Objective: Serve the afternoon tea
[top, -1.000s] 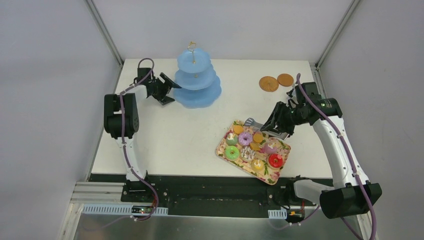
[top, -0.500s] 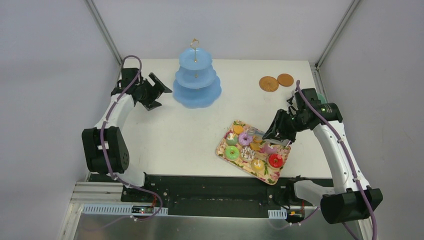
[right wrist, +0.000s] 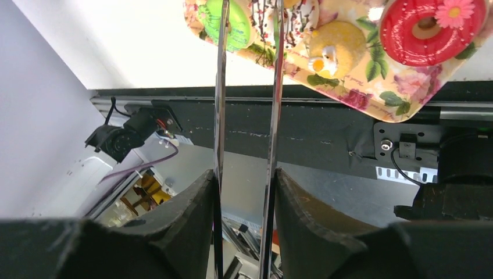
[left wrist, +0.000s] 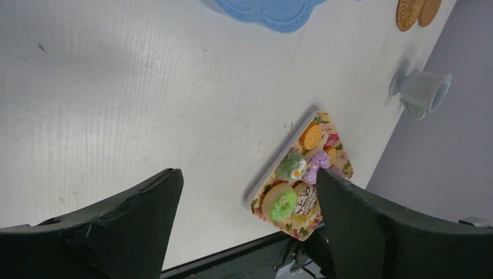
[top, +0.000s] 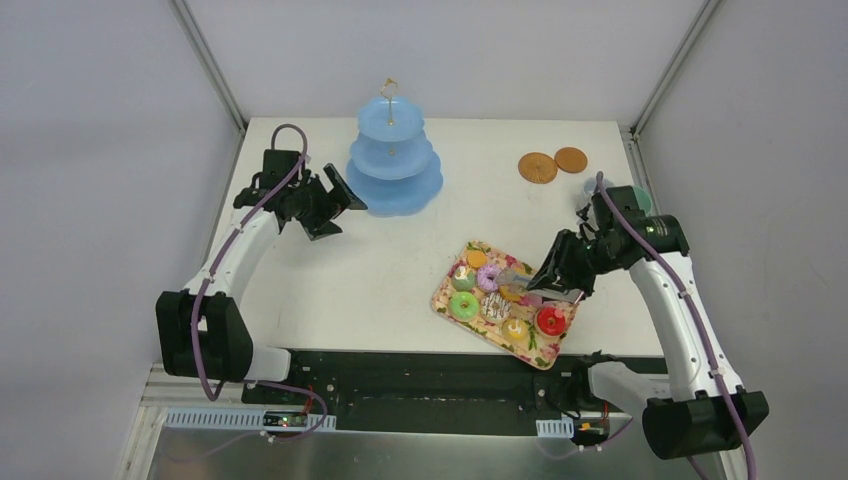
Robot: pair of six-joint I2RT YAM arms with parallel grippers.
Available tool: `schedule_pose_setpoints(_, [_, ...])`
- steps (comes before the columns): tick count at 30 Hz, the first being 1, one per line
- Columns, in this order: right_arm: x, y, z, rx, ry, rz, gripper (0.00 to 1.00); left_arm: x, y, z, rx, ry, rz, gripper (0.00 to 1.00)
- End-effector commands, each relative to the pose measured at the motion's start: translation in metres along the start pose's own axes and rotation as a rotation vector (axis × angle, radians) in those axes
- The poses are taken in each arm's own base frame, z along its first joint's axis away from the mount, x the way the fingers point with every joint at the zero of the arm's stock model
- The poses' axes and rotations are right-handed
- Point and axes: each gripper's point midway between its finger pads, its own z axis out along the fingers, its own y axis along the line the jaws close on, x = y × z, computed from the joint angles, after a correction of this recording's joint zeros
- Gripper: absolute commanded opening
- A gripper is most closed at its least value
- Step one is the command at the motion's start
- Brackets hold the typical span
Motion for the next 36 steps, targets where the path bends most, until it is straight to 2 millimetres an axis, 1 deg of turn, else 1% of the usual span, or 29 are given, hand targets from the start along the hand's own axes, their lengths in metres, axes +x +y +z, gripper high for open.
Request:
schedule_pose_setpoints(1, [0.009, -0.012, -0.007, 0.058, -0.053, 0.121, 0.42, 0.003, -0.018, -0.017, 0.030, -0.010, 0.038, 0.89])
schedule_pose_setpoints(4, [0.001, -0.013, -0.006, 0.031, -0.166, 0.213, 0.42, 0.007, -0.023, -0.019, 0.042, -0.013, 0.044, 0.89])
schedule_pose_setpoints(6, [-0.002, -0.015, -0.006, 0.025, -0.204, 0.264, 0.42, 0.010, -0.025, -0.019, 0.048, -0.008, 0.043, 0.89])
schedule_pose_setpoints(9, [-0.001, -0.015, -0.001, 0.008, -0.200, 0.315, 0.42, 0.013, -0.027, -0.018, 0.050, 0.002, 0.044, 0.89])
schedule_pose_setpoints(13, [-0.006, -0.018, -0.005, 0.016, -0.245, 0.359, 0.43, 0.014, -0.029, -0.019, 0.053, 0.006, 0.046, 0.89])
schedule_pose_setpoints(17, [-0.008, -0.016, 0.000, -0.007, -0.237, 0.424, 0.43, 0.013, -0.035, -0.021, 0.060, 0.008, 0.045, 0.88])
schedule_pose_setpoints(20, [-0.015, -0.020, 0.002, 0.001, -0.262, 0.438, 0.43, 0.011, -0.043, -0.023, 0.073, 0.004, 0.046, 0.88])
schedule_pose_setpoints(23, [-0.008, -0.017, 0.012, -0.012, -0.182, 0.450, 0.43, 0.012, -0.047, -0.025, 0.081, 0.005, 0.046, 0.88])
schedule_pose_setpoints(25, [-0.003, -0.016, 0.016, -0.030, -0.162, 0.478, 0.43, 0.012, -0.049, -0.026, 0.083, 0.009, 0.049, 0.88])
schedule_pose_setpoints(28, [-0.001, -0.018, 0.013, -0.024, -0.168, 0.467, 0.43, 0.013, -0.050, -0.028, 0.083, 0.015, 0.054, 0.88])
schedule_pose_setpoints(32, [-0.004, -0.021, 0.008, 0.023, -0.159, 0.377, 0.43, 0.015, -0.050, -0.030, 0.083, 0.008, 0.049, 0.89])
schedule_pose_setpoints(36, [0.008, -0.028, 0.002, 0.088, -0.099, 0.305, 0.43, 0.016, -0.053, -0.029, 0.093, 0.017, 0.049, 0.89])
